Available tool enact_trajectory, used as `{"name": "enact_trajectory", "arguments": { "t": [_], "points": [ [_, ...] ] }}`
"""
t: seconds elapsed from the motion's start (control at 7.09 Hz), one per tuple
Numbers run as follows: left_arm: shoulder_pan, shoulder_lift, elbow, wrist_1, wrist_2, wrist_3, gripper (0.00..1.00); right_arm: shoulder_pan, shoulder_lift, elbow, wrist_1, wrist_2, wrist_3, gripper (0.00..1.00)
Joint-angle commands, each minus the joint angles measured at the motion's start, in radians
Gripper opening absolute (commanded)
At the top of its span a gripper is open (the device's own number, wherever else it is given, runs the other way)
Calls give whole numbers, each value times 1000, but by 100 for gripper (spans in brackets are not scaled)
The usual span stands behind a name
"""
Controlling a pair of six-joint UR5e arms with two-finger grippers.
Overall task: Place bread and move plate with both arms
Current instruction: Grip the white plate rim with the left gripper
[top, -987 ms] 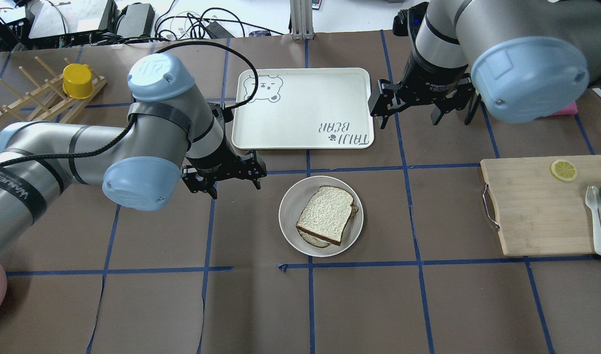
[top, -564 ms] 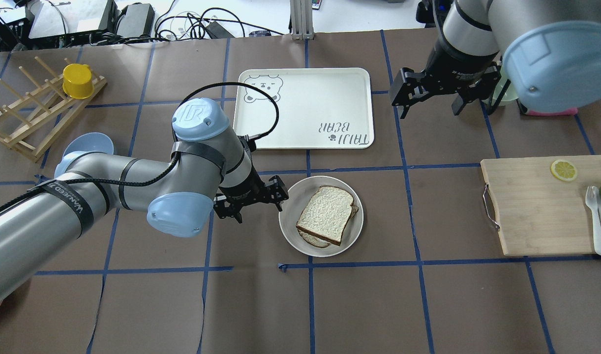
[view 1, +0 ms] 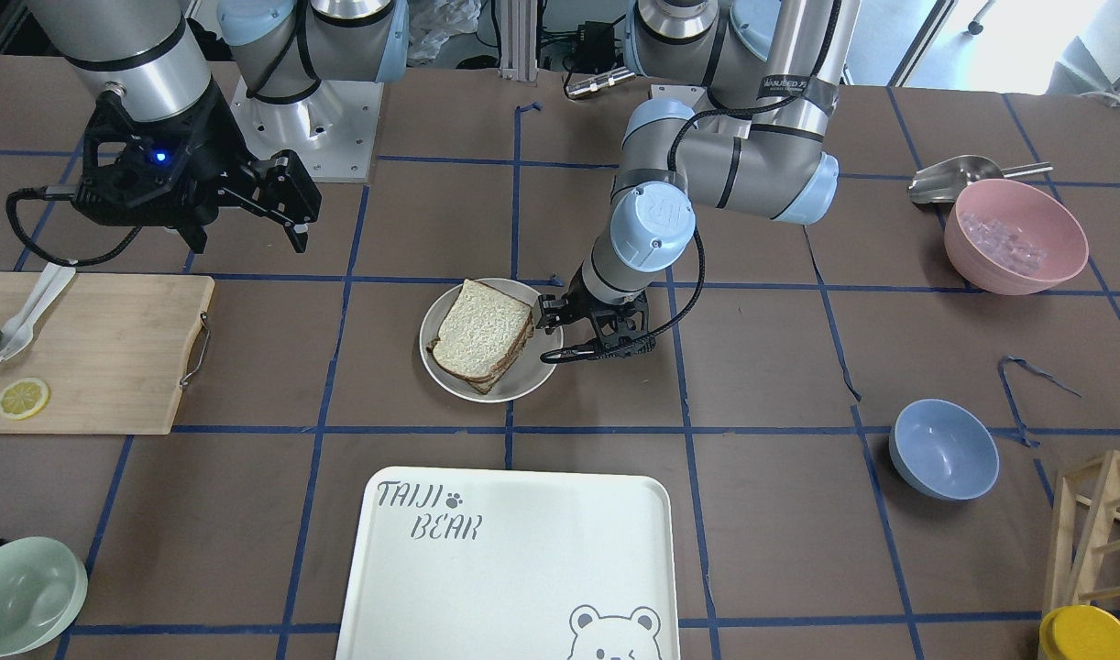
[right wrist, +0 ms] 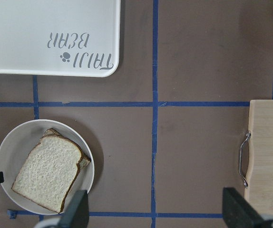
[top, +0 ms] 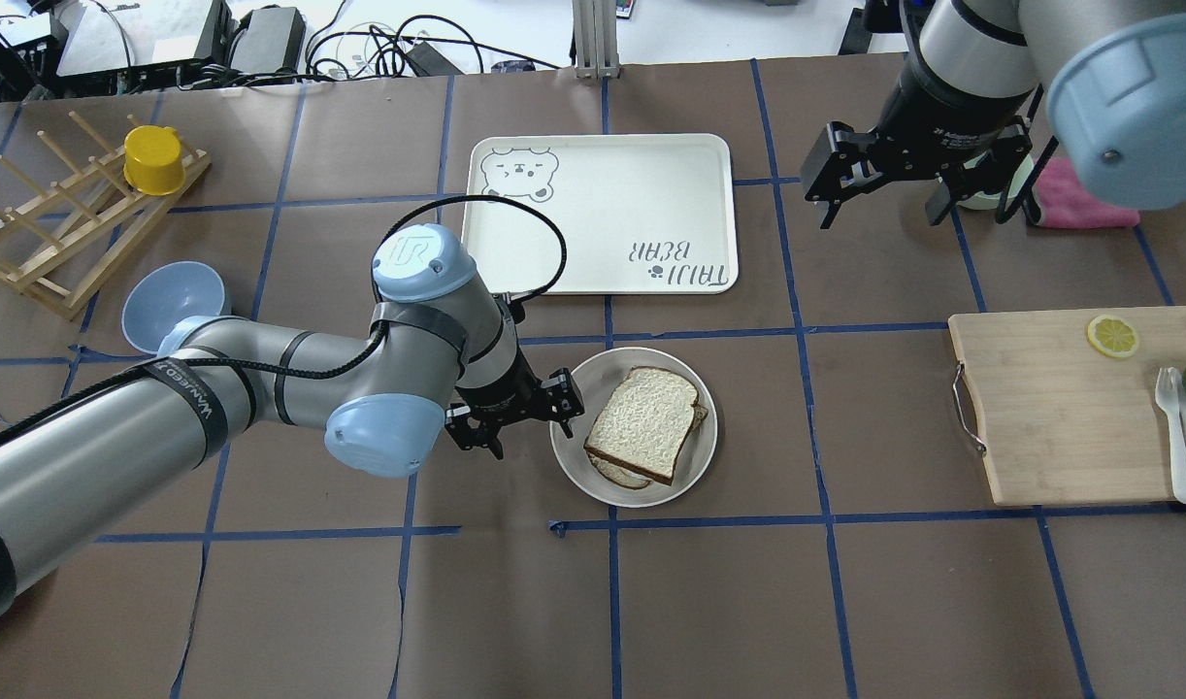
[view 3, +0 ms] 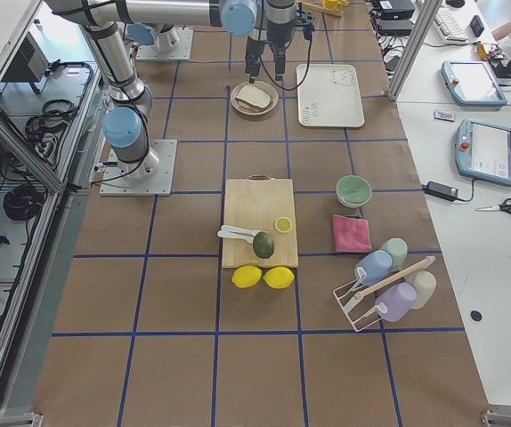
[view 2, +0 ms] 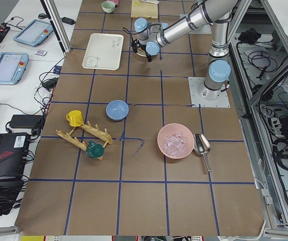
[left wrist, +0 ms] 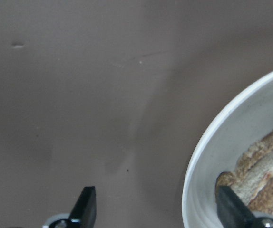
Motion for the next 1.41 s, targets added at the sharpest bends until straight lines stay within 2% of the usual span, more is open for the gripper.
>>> {"name": "enact_trajectory", "arguments": {
  "t": [0.0, 0.28, 0.56, 0.71, 1.27],
  "points": [
    [-4, -19, 0, 27, -1, 2, 61, 2, -19, -1, 17, -3, -1, 100],
    [-5, -26, 1, 33, -1, 5, 35, 6, -27, 1, 18, -1, -1, 100],
    [-5, -21, 3, 35, -1, 11, 5, 6, -30, 1, 18, -1, -1, 100],
    [-5, -1, 5, 35, 1, 20, 0, 7, -33, -1, 17, -1, -1, 100],
    [10, 55, 12, 58, -5, 20, 0, 6, -31, 2, 17, -3, -1, 100]
  ]
}}
